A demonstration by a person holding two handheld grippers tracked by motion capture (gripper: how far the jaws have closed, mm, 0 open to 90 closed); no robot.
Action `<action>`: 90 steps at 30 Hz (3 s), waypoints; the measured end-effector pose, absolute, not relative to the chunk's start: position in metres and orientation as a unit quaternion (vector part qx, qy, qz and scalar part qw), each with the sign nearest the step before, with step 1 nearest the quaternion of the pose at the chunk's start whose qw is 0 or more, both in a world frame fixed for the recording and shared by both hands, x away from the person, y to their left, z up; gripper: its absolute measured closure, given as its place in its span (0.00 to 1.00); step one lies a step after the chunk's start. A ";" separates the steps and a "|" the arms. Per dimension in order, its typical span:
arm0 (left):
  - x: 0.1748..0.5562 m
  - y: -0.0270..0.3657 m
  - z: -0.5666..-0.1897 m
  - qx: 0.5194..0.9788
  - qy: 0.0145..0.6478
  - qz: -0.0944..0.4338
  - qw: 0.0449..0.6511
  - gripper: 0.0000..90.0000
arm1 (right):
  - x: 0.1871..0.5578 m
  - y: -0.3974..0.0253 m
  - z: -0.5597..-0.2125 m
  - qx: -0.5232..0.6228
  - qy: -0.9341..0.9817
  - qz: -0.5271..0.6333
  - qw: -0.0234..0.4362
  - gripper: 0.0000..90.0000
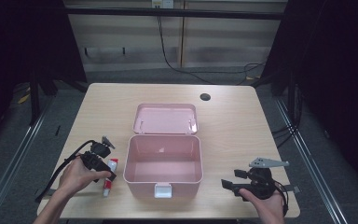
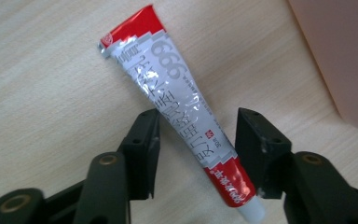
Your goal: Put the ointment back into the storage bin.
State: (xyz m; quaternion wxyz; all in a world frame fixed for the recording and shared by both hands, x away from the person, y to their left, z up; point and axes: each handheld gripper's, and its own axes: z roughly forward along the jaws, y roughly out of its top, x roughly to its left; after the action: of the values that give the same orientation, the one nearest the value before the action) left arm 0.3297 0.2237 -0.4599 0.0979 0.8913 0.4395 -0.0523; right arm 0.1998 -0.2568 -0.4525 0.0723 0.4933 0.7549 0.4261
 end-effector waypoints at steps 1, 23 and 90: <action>0.330 0.223 -0.460 0.892 0.439 -0.053 0.094 0.59 | 0.200 -0.257 -0.453 0.493 0.755 0.426 0.072 0.29; 0.332 0.217 -0.464 0.919 0.389 -0.032 0.053 0.78 | 0.200 -0.257 -0.452 0.496 0.753 0.428 0.066 0.29; 0.311 0.267 -0.360 0.909 0.348 -0.025 0.228 0.79 | 0.200 -0.261 -0.452 0.505 0.744 0.432 0.067 0.19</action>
State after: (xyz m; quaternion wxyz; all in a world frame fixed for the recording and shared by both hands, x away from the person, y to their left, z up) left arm 0.3107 0.2665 -0.3600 0.2276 0.9093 0.3475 -0.0254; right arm 0.1997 -0.2609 -0.4520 0.0671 0.5051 0.7445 0.4315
